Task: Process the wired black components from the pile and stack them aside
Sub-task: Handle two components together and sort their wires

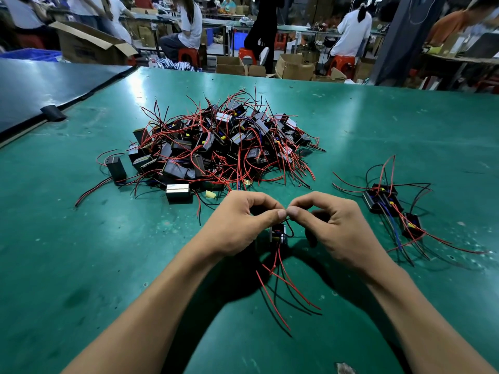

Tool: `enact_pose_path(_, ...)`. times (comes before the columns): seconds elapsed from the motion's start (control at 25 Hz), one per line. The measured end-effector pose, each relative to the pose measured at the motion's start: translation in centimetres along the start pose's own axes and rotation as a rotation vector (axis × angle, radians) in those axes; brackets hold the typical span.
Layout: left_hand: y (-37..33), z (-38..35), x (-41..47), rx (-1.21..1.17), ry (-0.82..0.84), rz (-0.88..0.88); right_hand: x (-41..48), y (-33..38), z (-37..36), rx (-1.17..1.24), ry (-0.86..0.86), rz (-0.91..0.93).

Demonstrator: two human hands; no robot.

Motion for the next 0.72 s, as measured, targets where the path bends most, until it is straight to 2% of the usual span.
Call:
enact_pose_path(0.16, -0.7, 0.1, -0.2, 0.076, -0.025, -0.052, 0.0, 0.4, -0.4, -0.136, 0.011, 0.005)
enact_pose_path(0.24, -1.0, 0.2, -0.2, 0.158, -0.069, -0.093, 0.3, -0.1, -0.5, -0.149, 0.011, -0.064)
enact_pose_path(0.32, -1.2, 0.0, -0.2, 0.226, -0.089, -0.130, 0.5, -1.2, -0.8, -0.003, 0.039, -0.214)
enact_pose_path(0.4, -1.3, -0.1, -0.1, 0.262, -0.105, -0.153, 0.5, -2.1, -1.5, 0.293, 0.068, -0.357)
enact_pose_path(0.48, -1.1, 0.1, -0.1, 0.259, -0.125, -0.153, 0.4, -2.2, -1.6, 0.501, 0.055, -0.386)
enact_pose_path(0.52, -1.0, 0.2, -0.1, 0.233, -0.130, -0.138, 0.4, -2.1, -1.3, 0.492, 0.045, -0.360)
enact_pose_path(0.64, -0.4, 0.4, -0.2, 0.139, -0.126, -0.057, 0.1, -1.1, 0.0, 0.143, 0.007, -0.207)
enact_pose_path(0.72, 0.0, 0.3, -0.1, 0.095, -0.098, -0.018, 0.0, -0.5, 0.3, -0.003, -0.019, -0.085)
Point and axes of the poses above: each hand's wrist, its own x-axis towards the middle knuckle, its own z-axis out of the back of the hand, y = z × x, the point moved 6 cm from there along x, towards the middle knuckle, and after that the axes turned 8 degrees about y, right-handed, at the moved point
